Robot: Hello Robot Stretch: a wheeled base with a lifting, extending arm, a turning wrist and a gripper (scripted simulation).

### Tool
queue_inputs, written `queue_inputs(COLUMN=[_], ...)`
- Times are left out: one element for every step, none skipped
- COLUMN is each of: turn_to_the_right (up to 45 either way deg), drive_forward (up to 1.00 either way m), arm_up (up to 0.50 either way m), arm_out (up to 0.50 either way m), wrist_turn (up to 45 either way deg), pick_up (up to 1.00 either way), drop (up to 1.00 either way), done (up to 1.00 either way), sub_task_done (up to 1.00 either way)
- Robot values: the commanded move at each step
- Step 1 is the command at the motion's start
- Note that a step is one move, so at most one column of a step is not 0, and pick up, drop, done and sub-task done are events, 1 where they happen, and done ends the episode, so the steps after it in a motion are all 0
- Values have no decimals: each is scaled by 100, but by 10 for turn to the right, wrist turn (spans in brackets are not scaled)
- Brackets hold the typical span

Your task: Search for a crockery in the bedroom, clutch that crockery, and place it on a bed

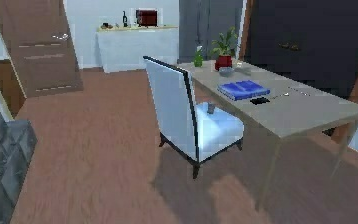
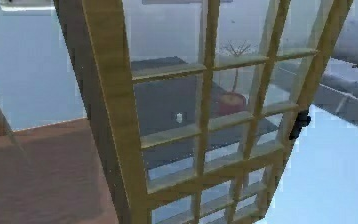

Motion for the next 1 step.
queue_inputs(turn_to_the_right=[0], drive_forward=[5], arm_up=[0], arm_out=[0], wrist_turn=[0], pick_up=[0], drop=[0], done=[0], sub_task_done=[0])
